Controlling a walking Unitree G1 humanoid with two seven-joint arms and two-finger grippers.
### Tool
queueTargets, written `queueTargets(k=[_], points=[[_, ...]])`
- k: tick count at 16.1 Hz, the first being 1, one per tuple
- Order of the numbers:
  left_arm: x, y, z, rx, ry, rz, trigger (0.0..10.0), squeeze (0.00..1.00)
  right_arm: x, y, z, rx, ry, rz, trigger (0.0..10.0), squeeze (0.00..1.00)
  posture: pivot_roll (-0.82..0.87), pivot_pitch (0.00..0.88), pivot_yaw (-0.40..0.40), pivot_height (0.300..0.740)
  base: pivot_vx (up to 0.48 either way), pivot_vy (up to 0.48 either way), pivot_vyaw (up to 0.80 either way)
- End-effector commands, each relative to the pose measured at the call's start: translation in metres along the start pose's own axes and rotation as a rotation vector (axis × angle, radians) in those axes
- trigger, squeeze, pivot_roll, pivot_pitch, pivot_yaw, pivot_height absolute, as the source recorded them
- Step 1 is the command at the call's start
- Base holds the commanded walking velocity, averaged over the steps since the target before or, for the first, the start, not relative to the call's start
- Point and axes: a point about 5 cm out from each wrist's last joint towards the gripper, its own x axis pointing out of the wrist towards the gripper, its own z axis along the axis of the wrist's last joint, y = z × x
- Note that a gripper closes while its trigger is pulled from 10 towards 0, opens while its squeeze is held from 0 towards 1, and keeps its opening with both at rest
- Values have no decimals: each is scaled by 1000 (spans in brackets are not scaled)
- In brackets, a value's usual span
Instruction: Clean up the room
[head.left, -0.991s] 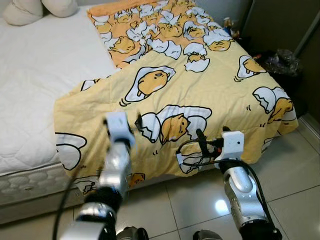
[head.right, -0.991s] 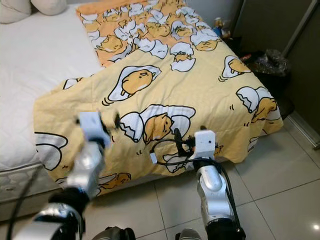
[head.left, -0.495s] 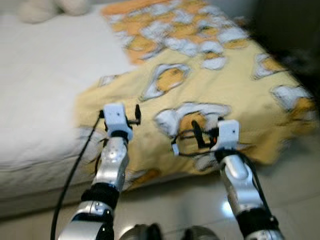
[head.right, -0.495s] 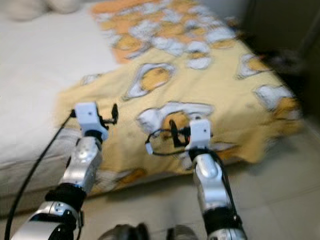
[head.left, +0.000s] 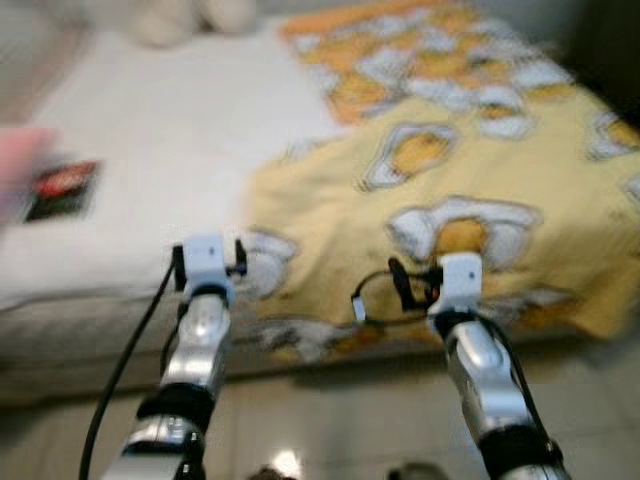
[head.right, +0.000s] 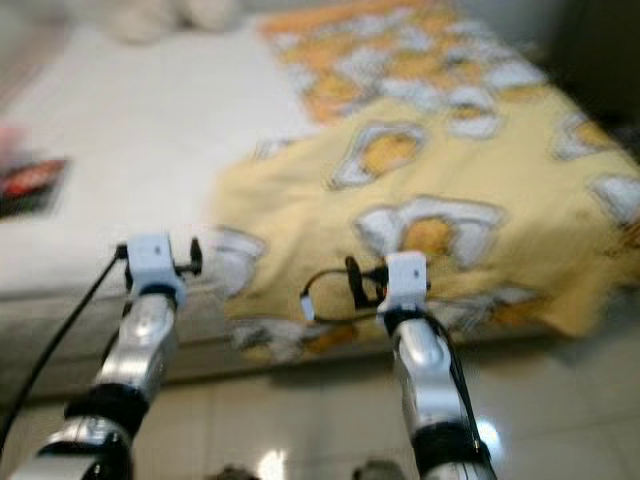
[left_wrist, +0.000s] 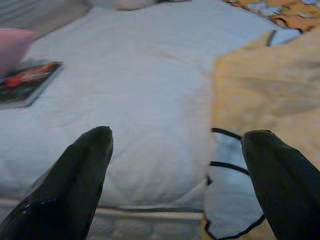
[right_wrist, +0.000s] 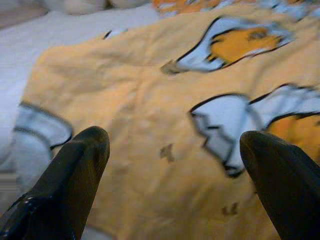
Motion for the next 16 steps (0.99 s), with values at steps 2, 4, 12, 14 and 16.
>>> queueTargets(k=[2,4,12,14,16], points=[[1,-4,5,28,-22,-11,10000,0,-1,-1,-1,8,0,-1,10000,176,-214,15,97,731,0,0,513],[0,-1,0,46,3,1,10000,0,-1,0,-4,17,12,7,10000,204,-215,17,97,731,0,0,506],[-4,1,-13,93,32,-23,10000,0,-9,-4,-13,6,34,-24,10000,271,-233,19,108,740,0,0,464],[-5,1,-13,81,33,-27,10000,0,-9,-3,-14,-6,36,-21,10000,361,-237,24,107,740,0,0,475],[-6,-1,-15,75,32,-28,10000,0,-7,-7,-14,-3,52,-71,10000,294,-241,25,103,740,122,-150,231]])
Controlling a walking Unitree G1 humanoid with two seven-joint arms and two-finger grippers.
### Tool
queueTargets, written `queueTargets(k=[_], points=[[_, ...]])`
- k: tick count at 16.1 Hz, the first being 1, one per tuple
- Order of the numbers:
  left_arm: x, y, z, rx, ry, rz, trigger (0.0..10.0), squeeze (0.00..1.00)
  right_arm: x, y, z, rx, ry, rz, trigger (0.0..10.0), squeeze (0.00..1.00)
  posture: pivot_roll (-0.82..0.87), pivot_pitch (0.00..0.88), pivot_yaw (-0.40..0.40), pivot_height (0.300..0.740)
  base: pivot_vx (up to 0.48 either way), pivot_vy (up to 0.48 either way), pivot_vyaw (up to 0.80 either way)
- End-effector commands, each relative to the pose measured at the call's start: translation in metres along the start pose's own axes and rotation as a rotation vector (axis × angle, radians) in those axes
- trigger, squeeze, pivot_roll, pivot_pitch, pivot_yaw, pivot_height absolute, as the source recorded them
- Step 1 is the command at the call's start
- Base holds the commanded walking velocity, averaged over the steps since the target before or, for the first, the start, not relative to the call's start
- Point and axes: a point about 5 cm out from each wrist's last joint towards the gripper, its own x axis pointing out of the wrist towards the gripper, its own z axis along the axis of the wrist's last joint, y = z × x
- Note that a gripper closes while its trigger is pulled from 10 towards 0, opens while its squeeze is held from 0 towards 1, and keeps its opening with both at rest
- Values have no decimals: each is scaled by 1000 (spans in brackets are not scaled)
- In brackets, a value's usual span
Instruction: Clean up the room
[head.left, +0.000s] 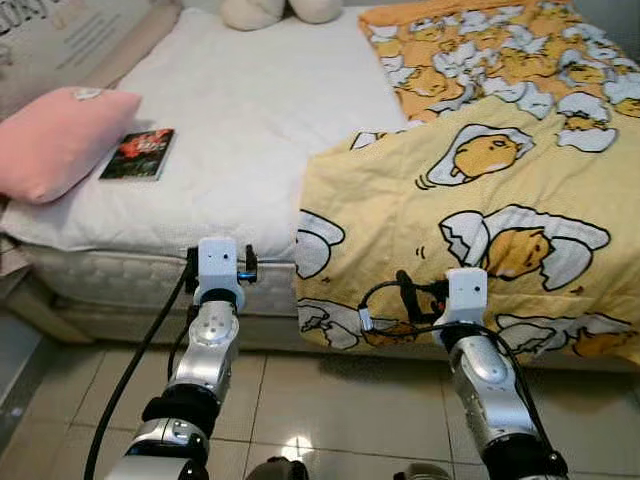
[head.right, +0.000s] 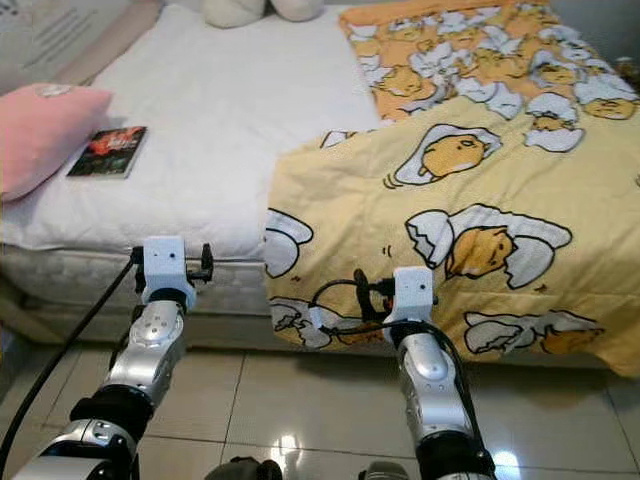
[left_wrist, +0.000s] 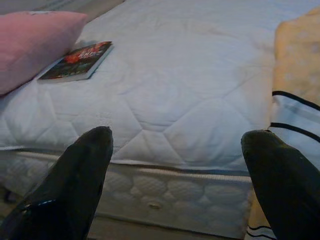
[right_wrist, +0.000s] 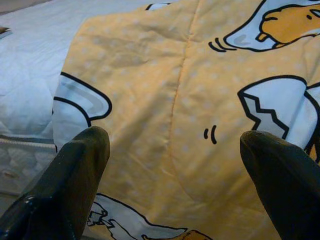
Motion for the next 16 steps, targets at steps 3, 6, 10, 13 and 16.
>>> queueTargets(k=[3,6,10,13,16], points=[[0,-5,-2,-12,12,-6,10000,0,2,-3,5,-21,-20,-2,10000,325,-239,22,104,740,255,-269,483],[1,-7,3,-46,-10,-19,10000,0,6,0,7,-21,-23,6,10000,341,-238,19,109,740,0,0,685],[2,-5,5,-65,-16,-20,10000,0,7,3,8,-21,-27,13,10000,349,-229,16,113,740,0,360,675],[2,-5,5,-65,-16,-20,10000,0,7,3,8,-21,-27,13,10000,349,-229,16,113,740,0,480,675],[2,-5,5,-65,-16,-20,10000,0,7,3,8,-21,-27,13,10000,349,-229,16,113,740,0,480,675]])
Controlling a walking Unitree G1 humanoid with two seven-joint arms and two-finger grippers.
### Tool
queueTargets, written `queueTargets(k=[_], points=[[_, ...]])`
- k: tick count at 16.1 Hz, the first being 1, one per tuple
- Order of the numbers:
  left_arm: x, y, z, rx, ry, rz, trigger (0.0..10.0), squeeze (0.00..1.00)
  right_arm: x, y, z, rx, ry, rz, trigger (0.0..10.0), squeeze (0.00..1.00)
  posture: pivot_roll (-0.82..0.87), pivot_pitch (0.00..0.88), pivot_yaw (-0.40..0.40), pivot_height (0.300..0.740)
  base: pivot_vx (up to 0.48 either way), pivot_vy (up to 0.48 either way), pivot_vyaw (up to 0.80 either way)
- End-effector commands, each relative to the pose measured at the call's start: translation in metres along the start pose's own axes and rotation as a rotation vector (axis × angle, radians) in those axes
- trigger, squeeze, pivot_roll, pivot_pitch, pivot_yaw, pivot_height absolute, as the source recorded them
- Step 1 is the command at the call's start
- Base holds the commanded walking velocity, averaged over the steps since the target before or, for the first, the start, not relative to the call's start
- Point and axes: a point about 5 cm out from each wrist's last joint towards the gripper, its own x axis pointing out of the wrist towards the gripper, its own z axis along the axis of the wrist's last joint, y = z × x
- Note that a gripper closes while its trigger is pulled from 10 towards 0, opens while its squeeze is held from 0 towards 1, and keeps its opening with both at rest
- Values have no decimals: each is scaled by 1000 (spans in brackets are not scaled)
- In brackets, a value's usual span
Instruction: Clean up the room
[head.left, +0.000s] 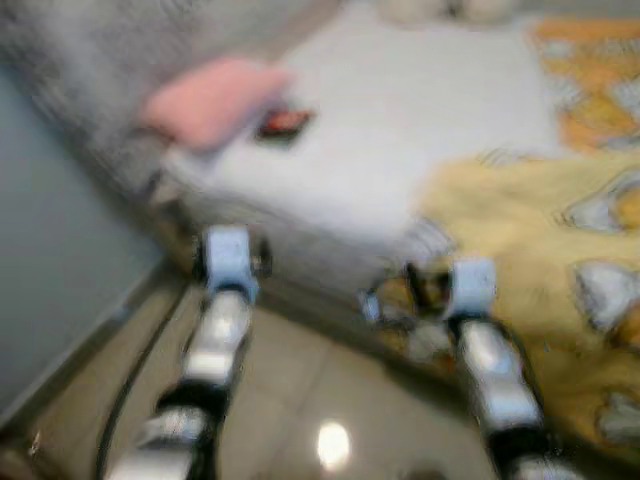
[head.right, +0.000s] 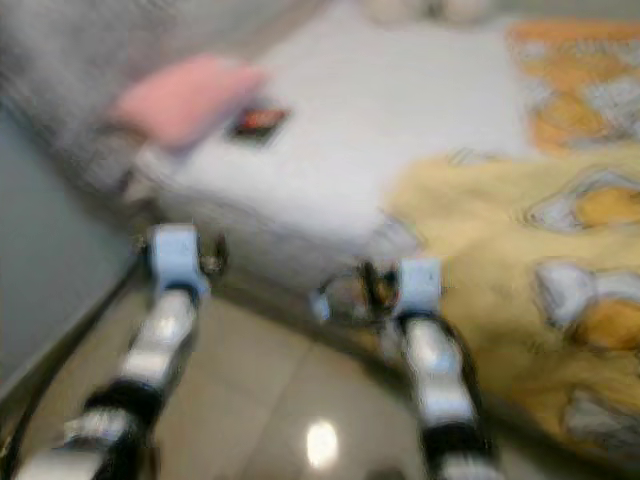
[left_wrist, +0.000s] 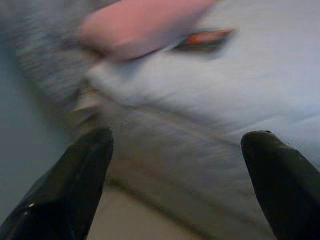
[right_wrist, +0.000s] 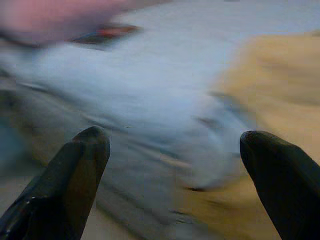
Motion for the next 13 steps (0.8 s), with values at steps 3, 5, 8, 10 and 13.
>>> queueTargets(k=[3,5,8,10,13], points=[[2,-5,6,-9,-20,-15,10000,0,-2,-7,0,-13,5,-17,10000,349,-229,16,113,740,0,480,675],[2,-5,6,-9,-20,-15,10000,0,-2,-7,0,-13,5,-17,10000,349,-229,16,113,740,0,480,675],[2,-5,6,-9,-20,-15,10000,0,-2,-7,0,-13,5,-17,10000,349,-229,16,113,740,0,480,675],[-3,7,-3,11,3,51,10000,0,0,-14,-9,-106,85,43,10000,400,-202,0,75,740,0,-221,619],[-2,4,0,74,-5,70,10000,0,3,-8,-10,-118,96,63,10000,412,-192,0,72,740,0,-437,617]])
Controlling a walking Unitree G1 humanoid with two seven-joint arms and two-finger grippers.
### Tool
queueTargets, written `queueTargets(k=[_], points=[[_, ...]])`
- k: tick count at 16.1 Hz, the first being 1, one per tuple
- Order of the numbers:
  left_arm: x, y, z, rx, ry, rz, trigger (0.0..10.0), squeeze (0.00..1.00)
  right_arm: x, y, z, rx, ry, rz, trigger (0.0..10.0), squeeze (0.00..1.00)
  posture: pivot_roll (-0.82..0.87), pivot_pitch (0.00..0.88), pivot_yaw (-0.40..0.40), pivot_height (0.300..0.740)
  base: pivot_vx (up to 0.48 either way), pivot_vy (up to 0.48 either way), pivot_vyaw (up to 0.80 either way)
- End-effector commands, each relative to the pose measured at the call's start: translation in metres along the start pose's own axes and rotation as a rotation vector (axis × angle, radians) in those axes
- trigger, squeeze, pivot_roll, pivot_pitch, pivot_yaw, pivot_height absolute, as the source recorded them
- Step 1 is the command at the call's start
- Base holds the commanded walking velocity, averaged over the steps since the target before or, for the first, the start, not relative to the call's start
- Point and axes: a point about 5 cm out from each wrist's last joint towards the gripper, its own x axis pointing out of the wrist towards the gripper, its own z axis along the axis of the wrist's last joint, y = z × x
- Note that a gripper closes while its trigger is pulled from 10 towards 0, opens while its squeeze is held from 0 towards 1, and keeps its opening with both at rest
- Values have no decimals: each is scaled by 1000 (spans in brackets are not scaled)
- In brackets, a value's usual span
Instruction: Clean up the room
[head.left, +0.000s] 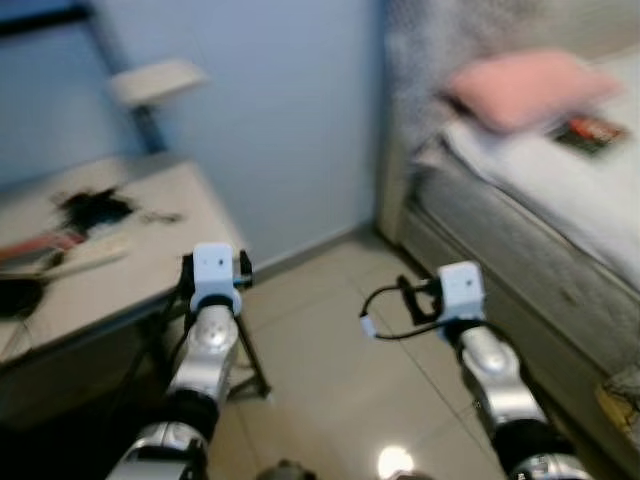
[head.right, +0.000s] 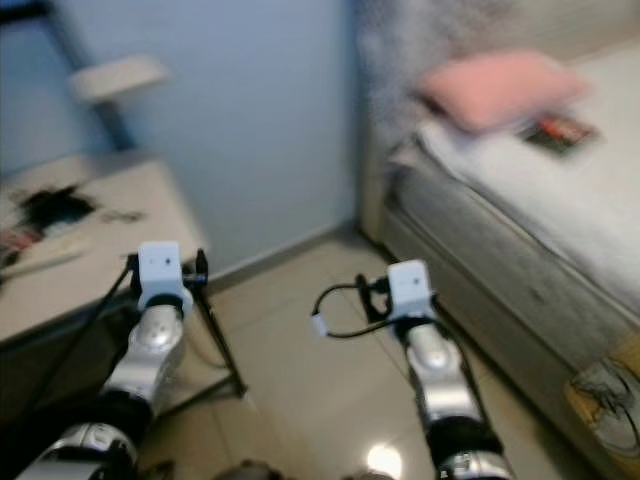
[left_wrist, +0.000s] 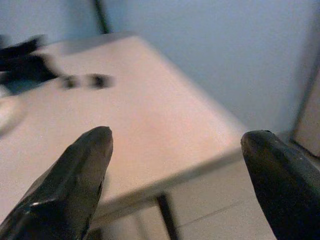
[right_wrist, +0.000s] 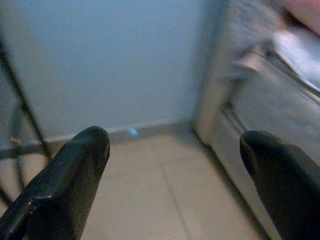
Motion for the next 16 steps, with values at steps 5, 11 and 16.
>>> queueTargets(k=[5,11,16], points=[[4,-10,13,63,-36,-13,10000,0,3,3,-2,20,19,-33,10000,369,-183,0,76,740,0,-428,589],[10,-7,17,77,-25,-13,10000,0,4,3,-2,49,8,-48,10000,298,-174,1,79,740,0,-224,0],[8,-2,9,36,16,20,10000,0,4,5,-4,45,10,-38,10000,341,-173,11,80,740,0,-442,402]])
